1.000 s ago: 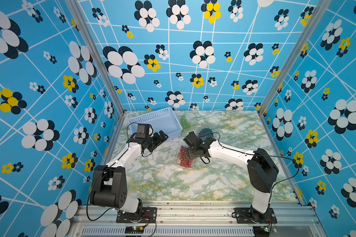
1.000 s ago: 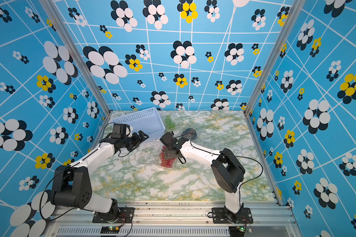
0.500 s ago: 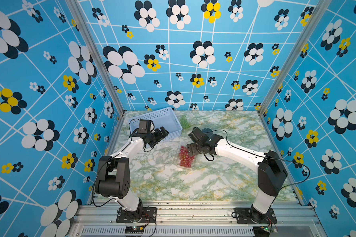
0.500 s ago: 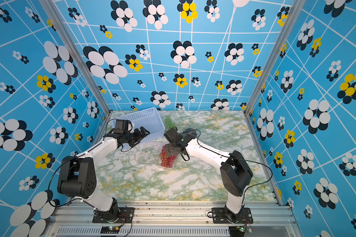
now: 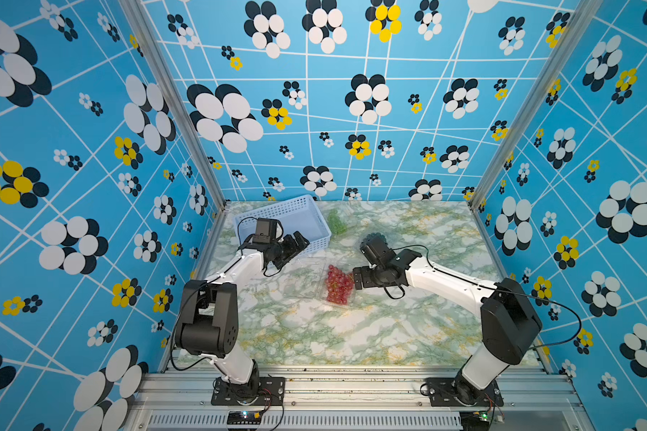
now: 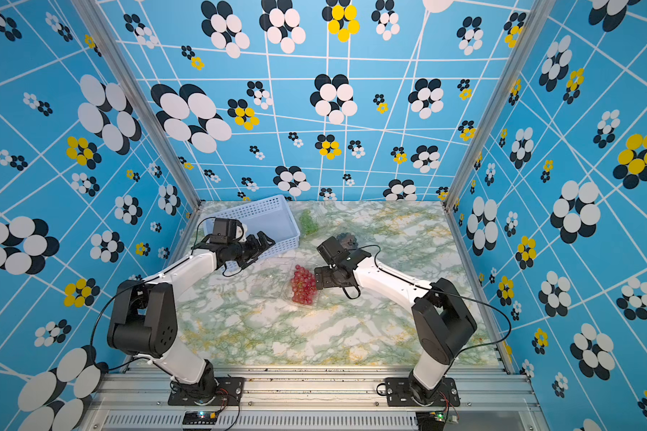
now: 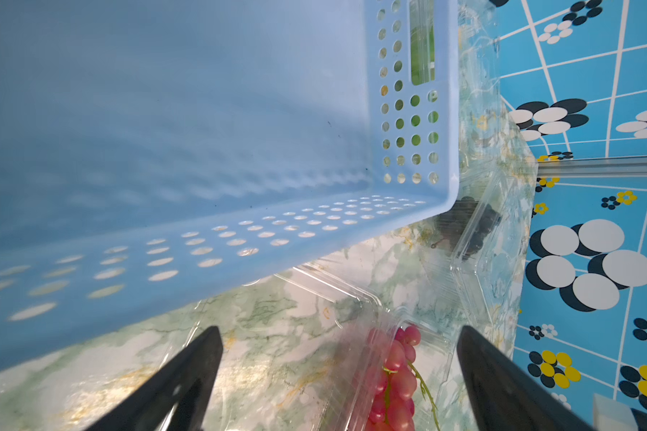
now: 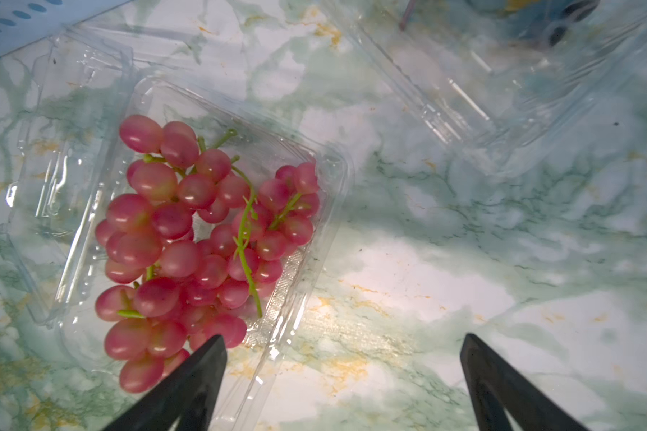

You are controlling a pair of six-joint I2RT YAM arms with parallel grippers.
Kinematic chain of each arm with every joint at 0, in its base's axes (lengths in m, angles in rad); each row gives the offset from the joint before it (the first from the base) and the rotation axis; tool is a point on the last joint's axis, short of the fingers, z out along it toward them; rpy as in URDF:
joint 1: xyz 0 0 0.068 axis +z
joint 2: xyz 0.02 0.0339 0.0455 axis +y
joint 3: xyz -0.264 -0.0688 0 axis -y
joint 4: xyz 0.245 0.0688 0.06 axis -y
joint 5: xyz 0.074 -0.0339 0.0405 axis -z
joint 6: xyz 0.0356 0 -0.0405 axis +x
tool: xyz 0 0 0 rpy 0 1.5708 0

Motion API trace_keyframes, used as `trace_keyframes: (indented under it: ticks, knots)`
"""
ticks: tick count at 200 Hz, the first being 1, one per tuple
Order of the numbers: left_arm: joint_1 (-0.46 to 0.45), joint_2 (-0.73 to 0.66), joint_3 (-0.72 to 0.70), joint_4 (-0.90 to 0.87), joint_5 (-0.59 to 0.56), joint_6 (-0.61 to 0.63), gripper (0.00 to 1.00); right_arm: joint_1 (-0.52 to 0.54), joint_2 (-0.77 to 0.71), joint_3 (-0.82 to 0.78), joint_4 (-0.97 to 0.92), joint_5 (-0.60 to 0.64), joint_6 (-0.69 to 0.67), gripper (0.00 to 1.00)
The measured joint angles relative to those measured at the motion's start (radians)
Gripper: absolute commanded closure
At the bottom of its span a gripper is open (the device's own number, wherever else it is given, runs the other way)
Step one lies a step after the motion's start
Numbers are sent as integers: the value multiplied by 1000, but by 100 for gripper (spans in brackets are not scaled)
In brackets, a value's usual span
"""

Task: Pack grapes into containers
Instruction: Move the basket to the center of the board.

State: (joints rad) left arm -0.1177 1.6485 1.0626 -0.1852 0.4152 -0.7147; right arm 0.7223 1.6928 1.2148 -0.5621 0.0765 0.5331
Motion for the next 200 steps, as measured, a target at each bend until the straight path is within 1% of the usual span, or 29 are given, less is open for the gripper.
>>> trace_keyframes:
  ticks: [33,68,97,132,200]
  knots:
    - [1,48,-3,17,-1,0,0,-4,8,-8,54,-69,24,1]
    - [11,124,18,21,0,0,0,-6,50,-1,84,-112,30,1]
    - [19,171,71,22,0,0,0,-14,86,22,96,-133,30,1]
    - [38,196,116,22,1,2,0,-23,111,72,100,-145,29,1]
    - [91,255,156,45,28,4,0,-31,156,141,102,-162,28,1]
